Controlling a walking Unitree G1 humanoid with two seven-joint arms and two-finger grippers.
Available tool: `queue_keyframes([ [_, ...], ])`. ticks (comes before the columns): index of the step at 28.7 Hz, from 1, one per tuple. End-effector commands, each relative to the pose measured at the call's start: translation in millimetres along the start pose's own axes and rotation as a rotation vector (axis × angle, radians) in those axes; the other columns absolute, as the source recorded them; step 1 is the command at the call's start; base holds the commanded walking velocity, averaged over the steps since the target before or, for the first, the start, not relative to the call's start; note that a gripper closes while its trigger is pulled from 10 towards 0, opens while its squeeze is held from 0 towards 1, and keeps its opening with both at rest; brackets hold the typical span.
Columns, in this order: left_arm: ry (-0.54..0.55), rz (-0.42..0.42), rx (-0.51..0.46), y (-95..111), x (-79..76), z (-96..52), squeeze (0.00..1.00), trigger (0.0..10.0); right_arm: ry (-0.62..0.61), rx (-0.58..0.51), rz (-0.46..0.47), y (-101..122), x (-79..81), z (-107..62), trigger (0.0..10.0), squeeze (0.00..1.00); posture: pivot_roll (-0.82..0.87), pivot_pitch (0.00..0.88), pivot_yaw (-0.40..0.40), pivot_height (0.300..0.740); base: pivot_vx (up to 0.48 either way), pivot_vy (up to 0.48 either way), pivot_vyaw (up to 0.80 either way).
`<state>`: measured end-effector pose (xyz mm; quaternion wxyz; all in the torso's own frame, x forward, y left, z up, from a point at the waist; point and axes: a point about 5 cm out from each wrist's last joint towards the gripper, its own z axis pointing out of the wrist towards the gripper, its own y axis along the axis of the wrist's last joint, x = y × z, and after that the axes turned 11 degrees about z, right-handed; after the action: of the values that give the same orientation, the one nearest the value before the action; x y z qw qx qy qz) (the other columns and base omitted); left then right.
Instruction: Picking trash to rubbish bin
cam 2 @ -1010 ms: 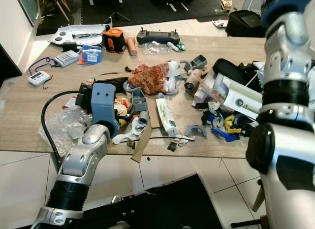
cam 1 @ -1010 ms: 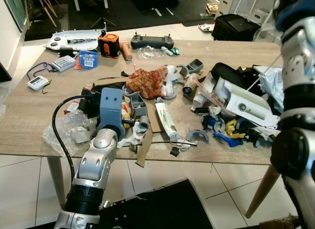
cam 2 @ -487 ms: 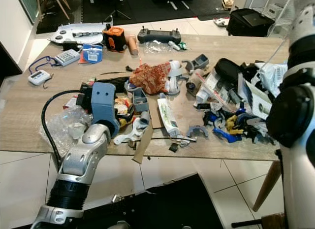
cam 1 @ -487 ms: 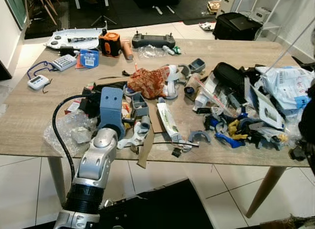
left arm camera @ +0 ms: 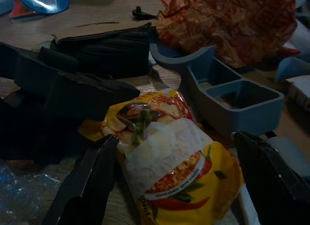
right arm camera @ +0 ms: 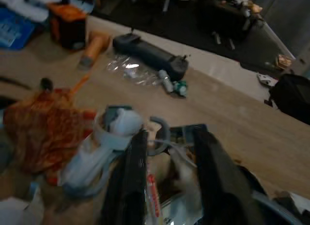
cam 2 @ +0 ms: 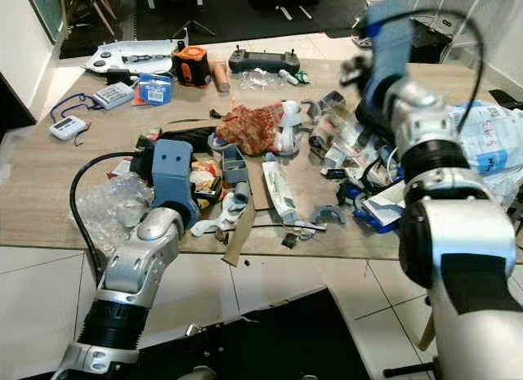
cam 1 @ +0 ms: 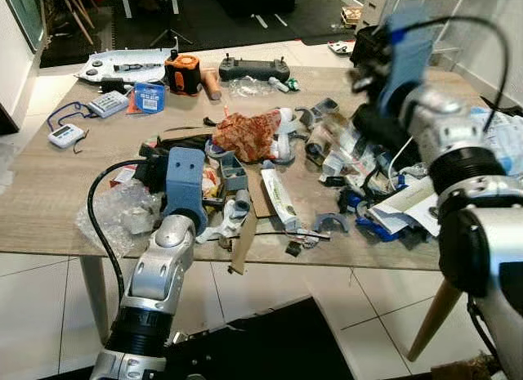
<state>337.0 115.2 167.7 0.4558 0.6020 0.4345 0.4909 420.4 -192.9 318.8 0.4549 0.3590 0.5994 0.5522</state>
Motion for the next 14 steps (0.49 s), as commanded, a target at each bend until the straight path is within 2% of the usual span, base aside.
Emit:
queue_keyframes([
  [1, 0.001, 0.016, 0.022, -6, 2.3, -1.9, 0.00, 10.0, 0.028, 0.099, -0.043, -16, 0.2, -1.3, 10.0, 1.00, 0.00, 0.112, 0.010, 0.740, 0.000, 0.000, 0.00],
  [2, -0.004, 0.018, 0.023, -6, 1.8, -2.2, 0.00, 10.0, 0.062, 0.156, -0.082, -24, 2.2, -2.0, 10.0, 0.00, 0.00, 0.112, 0.010, 0.740, 0.000, 0.000, 0.00],
  [4, -0.011, 0.021, 0.023, -7, 0.5, -2.4, 0.00, 10.0, 0.098, 0.210, -0.110, -32, 3.4, -3.6, 10.0, 0.00, 0.00, 0.102, 0.013, 0.740, 0.000, 0.000, 0.00],
  [10, -0.017, 0.019, 0.021, -6, -1.5, -2.3, 0.00, 10.0, 0.132, 0.191, -0.101, -25, 1.8, -6.0, 10.0, 0.00, 0.00, 0.090, 0.011, 0.740, 0.000, 0.000, 0.00],
  [11, -0.017, 0.019, 0.020, -6, -1.7, -2.2, 0.00, 10.0, 0.122, 0.149, -0.071, -18, 0.0, -6.7, 10.0, 0.00, 0.00, 0.090, 0.011, 0.740, 0.000, 0.000, 0.00],
  [14, -0.013, 0.015, 0.016, -6, -0.5, -2.4, 0.00, 10.0, -0.093, -0.133, 0.087, 14, -19.8, -13.6, 10.0, 0.00, 0.00, 0.085, 0.005, 0.740, 0.000, 0.000, 0.00],
])
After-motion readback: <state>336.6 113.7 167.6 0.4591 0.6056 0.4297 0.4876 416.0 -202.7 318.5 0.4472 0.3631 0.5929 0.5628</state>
